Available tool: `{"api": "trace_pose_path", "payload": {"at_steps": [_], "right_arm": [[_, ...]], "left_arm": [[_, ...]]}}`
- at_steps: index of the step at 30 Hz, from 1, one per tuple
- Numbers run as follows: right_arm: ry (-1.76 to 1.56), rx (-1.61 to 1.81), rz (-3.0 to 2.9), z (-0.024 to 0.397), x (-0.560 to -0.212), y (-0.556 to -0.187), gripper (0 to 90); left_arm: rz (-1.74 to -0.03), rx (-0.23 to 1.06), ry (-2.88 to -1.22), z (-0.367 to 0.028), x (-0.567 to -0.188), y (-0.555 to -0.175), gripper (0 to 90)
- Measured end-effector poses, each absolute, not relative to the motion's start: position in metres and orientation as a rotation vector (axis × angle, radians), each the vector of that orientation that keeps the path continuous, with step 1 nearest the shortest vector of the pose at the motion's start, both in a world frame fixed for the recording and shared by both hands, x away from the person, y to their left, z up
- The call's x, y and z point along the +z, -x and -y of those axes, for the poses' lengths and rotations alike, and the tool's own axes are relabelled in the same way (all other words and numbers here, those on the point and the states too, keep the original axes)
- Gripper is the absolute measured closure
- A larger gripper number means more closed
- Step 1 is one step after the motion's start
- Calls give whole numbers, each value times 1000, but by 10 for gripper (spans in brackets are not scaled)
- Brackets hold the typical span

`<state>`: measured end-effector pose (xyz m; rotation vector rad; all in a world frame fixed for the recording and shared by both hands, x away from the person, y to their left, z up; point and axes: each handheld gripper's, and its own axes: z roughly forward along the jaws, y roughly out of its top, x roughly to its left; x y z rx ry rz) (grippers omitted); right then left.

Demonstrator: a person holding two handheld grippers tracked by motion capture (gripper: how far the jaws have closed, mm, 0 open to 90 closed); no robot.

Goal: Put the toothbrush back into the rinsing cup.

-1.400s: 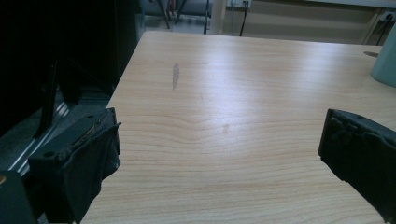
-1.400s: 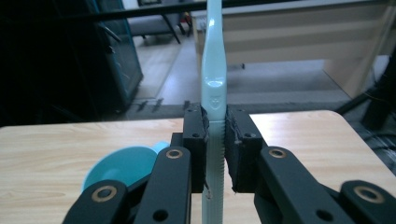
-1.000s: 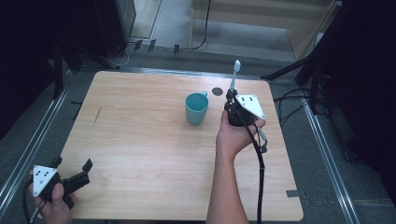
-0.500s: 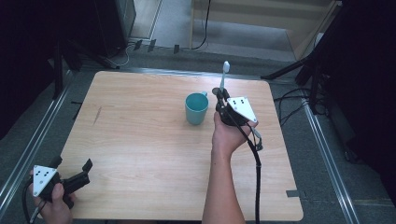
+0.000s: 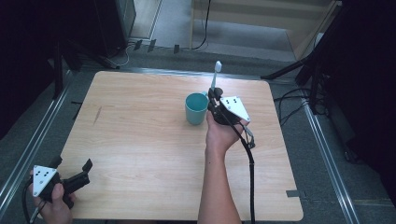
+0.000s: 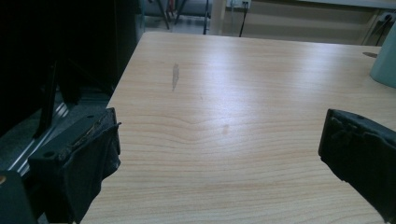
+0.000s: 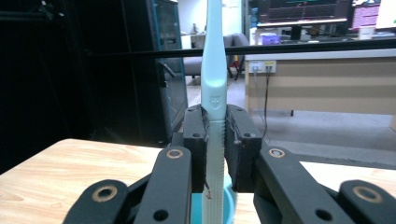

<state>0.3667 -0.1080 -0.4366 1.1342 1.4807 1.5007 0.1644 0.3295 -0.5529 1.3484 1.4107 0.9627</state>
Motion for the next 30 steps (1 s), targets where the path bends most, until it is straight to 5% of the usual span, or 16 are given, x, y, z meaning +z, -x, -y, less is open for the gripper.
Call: {"api": "trace_pose_path", "payload": {"at_steps": [30], "right_arm": [[-1132, 1453, -1602, 83, -467, -386, 799]], "left_arm": [[-1415, 955, -1338, -331, -553, -164, 0]]}}
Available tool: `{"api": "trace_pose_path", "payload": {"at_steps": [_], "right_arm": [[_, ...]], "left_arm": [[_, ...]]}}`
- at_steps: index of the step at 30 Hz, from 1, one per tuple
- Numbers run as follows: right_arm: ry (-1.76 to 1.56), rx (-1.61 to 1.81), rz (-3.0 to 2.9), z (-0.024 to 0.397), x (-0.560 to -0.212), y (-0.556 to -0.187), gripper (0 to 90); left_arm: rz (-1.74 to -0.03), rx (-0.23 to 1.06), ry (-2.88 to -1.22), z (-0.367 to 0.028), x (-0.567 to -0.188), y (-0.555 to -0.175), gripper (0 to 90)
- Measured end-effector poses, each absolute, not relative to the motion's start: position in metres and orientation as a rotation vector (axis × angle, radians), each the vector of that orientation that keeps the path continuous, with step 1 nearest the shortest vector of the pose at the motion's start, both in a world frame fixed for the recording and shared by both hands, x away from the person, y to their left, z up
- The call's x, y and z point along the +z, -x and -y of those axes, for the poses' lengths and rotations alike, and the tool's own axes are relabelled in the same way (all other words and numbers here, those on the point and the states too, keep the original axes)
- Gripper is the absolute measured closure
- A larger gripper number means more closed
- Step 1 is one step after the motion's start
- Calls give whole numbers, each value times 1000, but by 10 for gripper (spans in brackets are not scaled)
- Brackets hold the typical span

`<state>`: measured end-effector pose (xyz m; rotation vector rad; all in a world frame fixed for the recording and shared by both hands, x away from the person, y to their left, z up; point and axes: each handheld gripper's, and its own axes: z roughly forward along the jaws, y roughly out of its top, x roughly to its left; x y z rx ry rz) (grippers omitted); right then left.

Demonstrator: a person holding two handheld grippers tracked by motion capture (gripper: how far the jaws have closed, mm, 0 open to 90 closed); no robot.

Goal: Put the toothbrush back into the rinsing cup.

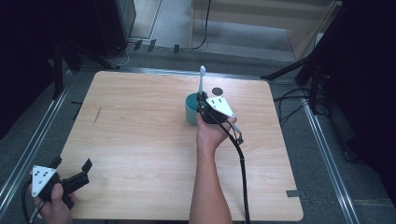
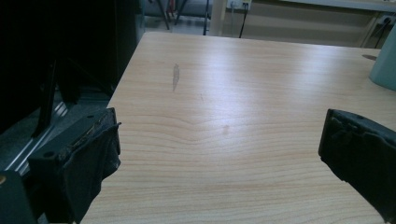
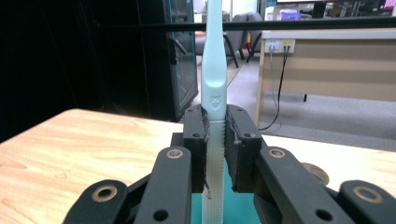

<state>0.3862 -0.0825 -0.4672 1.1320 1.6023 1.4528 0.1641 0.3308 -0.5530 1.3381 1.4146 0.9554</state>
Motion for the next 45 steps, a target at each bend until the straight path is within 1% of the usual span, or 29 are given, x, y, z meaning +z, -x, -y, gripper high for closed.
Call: {"api": "trace_pose_path", "payload": {"at_steps": [10, 22, 33, 45], "right_arm": [[-1167, 1417, -1654, 85, -485, -387, 799], [-1216, 1374, -1731, 87, -496, -393, 797], [-1266, 1392, -1741, 88, -498, -398, 791], [-1264, 1386, -1751, 91, -494, -397, 739]], "left_arm": [[-1414, 954, -1332, -331, -553, -164, 0], [-1415, 952, -1328, -331, -553, -164, 0], [-1415, 952, -1328, -332, -553, -164, 0], [-1415, 954, -1329, -332, -553, -164, 0]]}}
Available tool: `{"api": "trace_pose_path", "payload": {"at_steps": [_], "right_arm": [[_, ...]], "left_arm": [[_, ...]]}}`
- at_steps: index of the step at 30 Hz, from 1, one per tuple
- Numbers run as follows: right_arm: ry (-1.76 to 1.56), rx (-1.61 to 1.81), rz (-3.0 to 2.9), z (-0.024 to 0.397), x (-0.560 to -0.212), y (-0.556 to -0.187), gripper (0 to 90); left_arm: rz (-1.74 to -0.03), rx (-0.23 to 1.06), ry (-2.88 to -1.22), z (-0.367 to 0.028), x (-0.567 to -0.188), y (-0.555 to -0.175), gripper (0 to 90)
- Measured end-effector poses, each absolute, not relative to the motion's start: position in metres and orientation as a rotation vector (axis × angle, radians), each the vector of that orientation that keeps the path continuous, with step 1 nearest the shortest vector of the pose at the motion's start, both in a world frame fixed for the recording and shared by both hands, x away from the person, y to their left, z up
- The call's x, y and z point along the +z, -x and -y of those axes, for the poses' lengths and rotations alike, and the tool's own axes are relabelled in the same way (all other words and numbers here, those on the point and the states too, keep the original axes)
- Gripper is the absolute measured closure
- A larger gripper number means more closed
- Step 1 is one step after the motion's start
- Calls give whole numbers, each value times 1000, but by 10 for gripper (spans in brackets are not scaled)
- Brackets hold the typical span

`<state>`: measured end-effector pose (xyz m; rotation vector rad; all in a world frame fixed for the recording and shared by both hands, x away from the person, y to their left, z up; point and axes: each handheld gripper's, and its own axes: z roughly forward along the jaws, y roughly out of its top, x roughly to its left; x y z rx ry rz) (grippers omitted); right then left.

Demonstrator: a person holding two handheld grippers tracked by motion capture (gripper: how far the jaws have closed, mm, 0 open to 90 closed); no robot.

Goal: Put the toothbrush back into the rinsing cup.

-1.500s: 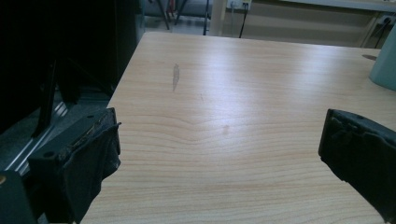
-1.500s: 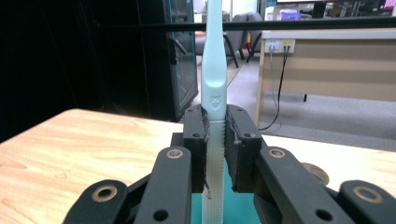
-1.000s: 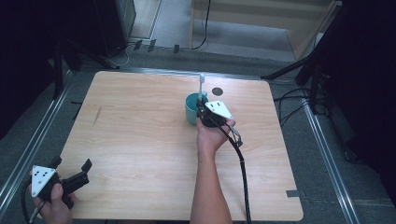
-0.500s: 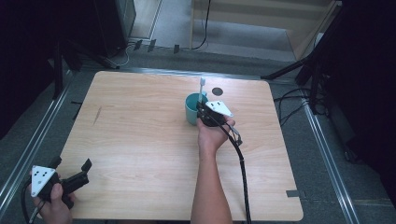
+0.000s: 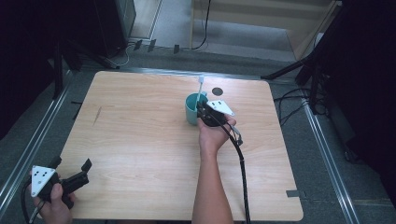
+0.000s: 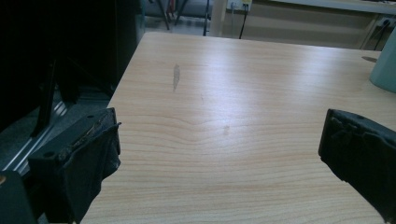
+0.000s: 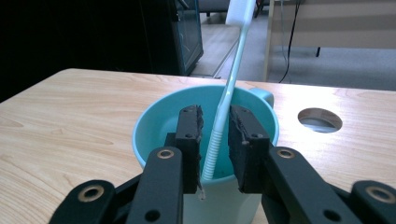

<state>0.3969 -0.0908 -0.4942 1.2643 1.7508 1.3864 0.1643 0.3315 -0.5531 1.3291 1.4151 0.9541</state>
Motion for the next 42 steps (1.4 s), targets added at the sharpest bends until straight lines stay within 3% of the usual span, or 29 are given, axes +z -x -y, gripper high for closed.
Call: {"api": "trace_pose_path", "payload": {"at_steps": [30, 33, 40, 42], "right_arm": [[-1265, 1370, -1779, 159, -467, -385, 608], [-1264, 1358, -1788, 164, -467, -382, 541], [-1213, 1316, -1837, 167, -469, -373, 507], [-1222, 1301, -1827, 169, -469, -369, 455]], "left_arm": [[-1417, 959, -1332, -331, -553, -164, 0], [-1415, 961, -1334, -330, -553, -164, 0], [-1415, 964, -1340, -330, -553, -164, 0], [-1414, 964, -1341, -330, -553, -164, 0]]}}
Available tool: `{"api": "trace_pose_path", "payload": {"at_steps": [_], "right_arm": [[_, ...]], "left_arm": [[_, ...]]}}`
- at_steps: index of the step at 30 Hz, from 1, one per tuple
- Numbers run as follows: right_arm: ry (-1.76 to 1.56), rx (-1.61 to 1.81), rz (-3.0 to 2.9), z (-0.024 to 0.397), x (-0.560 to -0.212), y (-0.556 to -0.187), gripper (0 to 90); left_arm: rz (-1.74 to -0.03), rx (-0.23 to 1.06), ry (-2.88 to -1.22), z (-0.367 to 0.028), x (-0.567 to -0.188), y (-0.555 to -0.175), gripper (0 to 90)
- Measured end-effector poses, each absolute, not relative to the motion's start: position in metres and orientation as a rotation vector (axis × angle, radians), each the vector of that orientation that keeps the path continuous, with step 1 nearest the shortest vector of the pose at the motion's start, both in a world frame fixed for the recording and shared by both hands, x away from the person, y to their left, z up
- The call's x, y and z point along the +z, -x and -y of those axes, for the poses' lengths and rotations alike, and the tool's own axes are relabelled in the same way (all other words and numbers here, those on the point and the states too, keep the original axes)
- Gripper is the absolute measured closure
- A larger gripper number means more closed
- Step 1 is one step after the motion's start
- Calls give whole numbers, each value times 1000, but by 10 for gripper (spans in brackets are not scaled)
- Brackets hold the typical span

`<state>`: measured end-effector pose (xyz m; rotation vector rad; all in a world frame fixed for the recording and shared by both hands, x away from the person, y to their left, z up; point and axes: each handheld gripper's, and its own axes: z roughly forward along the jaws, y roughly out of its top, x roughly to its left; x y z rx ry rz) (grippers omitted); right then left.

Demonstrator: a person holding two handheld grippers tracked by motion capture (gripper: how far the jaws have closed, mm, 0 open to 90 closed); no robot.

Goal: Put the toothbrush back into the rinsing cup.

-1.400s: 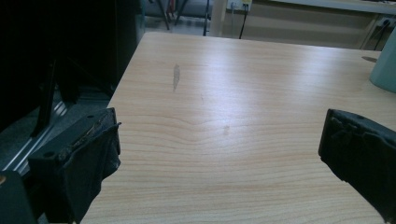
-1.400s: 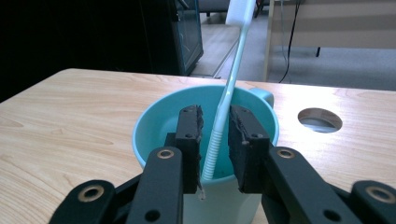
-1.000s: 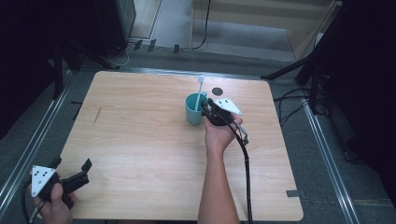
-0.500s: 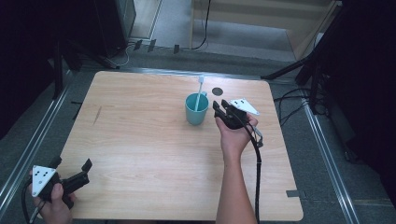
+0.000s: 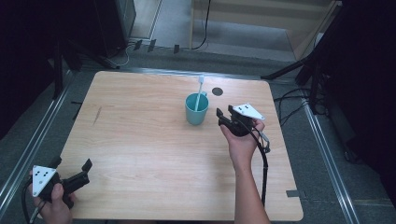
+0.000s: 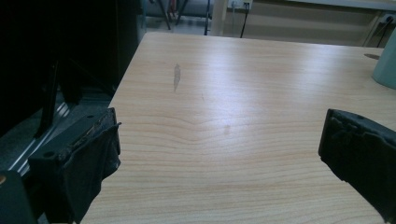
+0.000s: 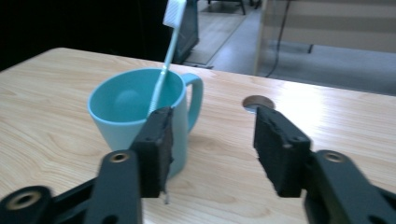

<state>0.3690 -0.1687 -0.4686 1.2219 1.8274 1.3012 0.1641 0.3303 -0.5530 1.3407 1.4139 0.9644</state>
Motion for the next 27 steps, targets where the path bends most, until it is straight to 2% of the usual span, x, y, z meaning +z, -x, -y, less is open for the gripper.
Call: {"api": "trace_pose_path", "payload": {"at_steps": [2, 4, 5, 6, 7, 27], "right_arm": [[-1216, 1269, -1823, 172, -470, -362, 364], [-1226, 1272, -1817, 173, -471, -360, 334], [-1238, 1292, -1808, 178, -473, -356, 206], [-1238, 1292, -1808, 178, -473, -356, 206], [-1228, 1295, -1802, 183, -476, -351, 168], [-1319, 1273, -1694, 259, -511, -305, 139]], "left_arm": [[-1413, 968, -1341, -330, -553, -164, 0], [-1412, 967, -1342, -330, -553, -164, 0], [-1410, 967, -1341, -330, -553, -164, 0], [-1410, 967, -1341, -330, -553, -164, 0], [-1411, 967, -1342, -330, -553, -164, 0], [-1408, 979, -1353, -329, -553, -164, 0]]}}
